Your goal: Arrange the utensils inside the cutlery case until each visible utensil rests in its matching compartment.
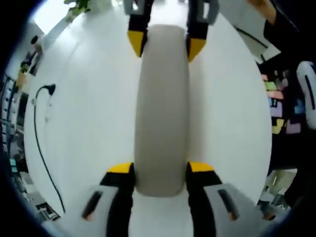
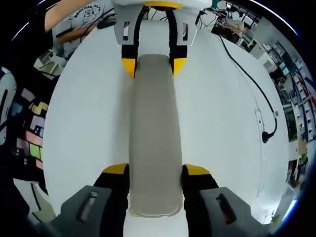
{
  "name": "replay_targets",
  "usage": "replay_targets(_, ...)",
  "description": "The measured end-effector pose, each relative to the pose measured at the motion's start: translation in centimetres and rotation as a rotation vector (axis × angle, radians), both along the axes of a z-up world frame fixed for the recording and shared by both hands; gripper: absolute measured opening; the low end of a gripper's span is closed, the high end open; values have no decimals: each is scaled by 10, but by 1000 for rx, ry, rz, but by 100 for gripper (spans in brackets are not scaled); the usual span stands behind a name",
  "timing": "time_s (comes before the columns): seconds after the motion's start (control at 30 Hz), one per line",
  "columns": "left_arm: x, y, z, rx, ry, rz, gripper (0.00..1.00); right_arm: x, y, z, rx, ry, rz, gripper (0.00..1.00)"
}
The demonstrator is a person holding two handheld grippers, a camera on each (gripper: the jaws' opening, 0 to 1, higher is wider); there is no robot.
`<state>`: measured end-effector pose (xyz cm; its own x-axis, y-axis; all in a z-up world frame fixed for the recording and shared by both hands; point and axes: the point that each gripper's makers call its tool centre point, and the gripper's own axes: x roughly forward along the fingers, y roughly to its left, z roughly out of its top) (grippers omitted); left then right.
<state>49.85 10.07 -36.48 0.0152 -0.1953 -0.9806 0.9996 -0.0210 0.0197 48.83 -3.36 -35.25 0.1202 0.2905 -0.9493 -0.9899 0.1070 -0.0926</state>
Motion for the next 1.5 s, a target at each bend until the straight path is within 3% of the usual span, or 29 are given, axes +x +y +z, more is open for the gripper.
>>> replay_targets(0.33, -9, -28, -10, -5, 35, -34, 44, -16, -25, -16, -6, 33, -25, 43)
replay_targets(0.6, -10, -28, -14, 21, 37, -34, 44, -17, -26, -22, -20, 46, -30, 43)
replay_targets(0.7, -10, -29, -14, 17, 33, -42, 44, -17, -28, -30, -27, 78, -44, 43)
replay_targets(1.5, -16, -31, -16, 9, 28, -18, 45, -18, -30, -27, -66, 104, -77, 45)
